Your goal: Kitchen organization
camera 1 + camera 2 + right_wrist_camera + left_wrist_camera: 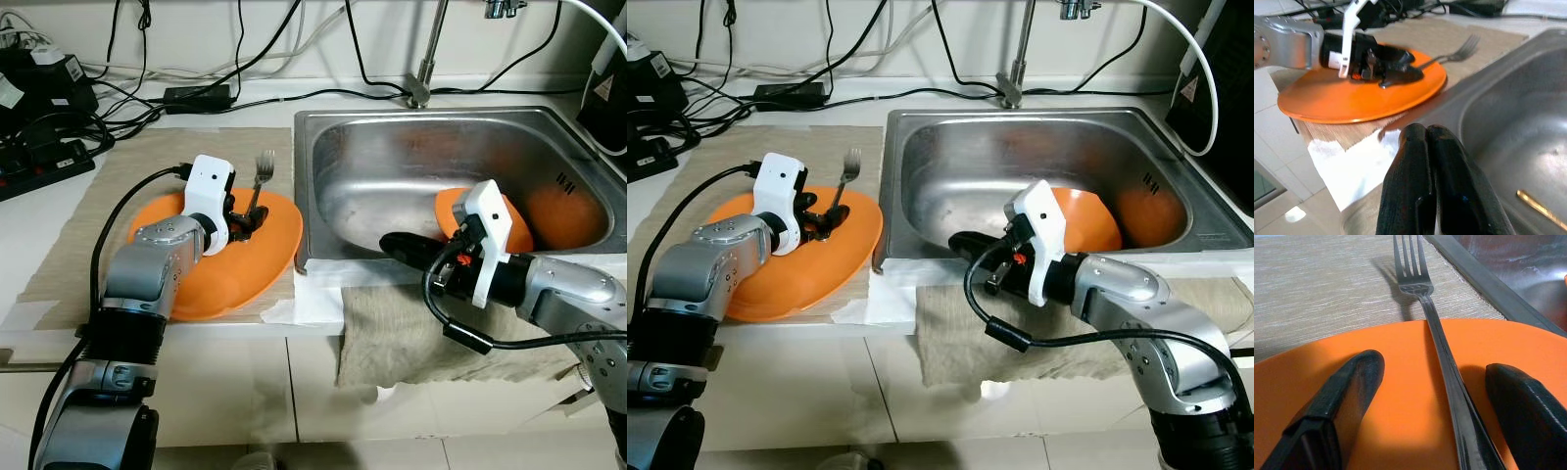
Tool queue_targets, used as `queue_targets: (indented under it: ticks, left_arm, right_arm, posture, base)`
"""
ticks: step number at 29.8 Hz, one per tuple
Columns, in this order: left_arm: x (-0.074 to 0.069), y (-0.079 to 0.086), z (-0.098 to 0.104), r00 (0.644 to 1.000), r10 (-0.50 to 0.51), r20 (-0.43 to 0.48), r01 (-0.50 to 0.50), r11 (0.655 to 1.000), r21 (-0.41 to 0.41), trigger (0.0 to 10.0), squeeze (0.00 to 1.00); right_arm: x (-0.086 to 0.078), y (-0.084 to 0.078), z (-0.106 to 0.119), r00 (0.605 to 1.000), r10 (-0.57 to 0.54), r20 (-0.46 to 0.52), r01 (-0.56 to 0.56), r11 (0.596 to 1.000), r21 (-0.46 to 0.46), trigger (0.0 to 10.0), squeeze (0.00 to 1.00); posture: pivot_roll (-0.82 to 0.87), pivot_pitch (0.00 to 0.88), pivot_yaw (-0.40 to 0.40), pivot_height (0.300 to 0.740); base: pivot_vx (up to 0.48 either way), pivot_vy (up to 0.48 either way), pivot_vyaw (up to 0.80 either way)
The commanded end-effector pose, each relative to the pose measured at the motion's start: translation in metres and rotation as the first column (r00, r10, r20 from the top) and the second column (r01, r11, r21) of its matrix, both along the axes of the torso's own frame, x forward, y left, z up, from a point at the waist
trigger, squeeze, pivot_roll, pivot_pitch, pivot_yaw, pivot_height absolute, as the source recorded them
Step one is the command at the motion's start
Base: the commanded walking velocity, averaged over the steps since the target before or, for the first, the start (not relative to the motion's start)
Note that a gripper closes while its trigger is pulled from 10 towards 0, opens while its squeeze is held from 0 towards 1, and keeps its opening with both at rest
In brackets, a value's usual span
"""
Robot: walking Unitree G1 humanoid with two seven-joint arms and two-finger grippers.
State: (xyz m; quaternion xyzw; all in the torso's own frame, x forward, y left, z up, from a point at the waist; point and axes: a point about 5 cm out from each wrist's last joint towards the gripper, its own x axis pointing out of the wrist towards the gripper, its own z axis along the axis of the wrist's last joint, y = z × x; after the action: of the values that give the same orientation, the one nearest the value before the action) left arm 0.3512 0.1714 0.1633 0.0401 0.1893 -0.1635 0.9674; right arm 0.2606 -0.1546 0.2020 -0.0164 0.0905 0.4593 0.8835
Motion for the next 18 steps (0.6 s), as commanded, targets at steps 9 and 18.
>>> queue_targets:
  ticks: [9,18]
  left_arm:
    - [-0.001,-0.009,0.003,0.998,-0.066,-0.007,0.066,0.998,0.018,10.0,1.00]
    - [-0.006,-0.016,-0.006,0.993,-0.111,-0.037,0.113,0.992,0.063,10.0,0.00]
  right_arm:
    - [0.002,0.003,0.001,1.000,0.026,0.016,-0.026,1.000,-0.012,10.0,0.00]
    - [0.003,0.005,0.001,0.999,0.025,0.022,-0.025,1.000,-0.004,10.0,0.00]
  posture:
    - [0.02,0.011,0.029,0.740]
    - [0.01,0.011,0.029,0.740]
  base:
    - [0.000,0.000,0.00]
    - [0.000,0.000,0.00]
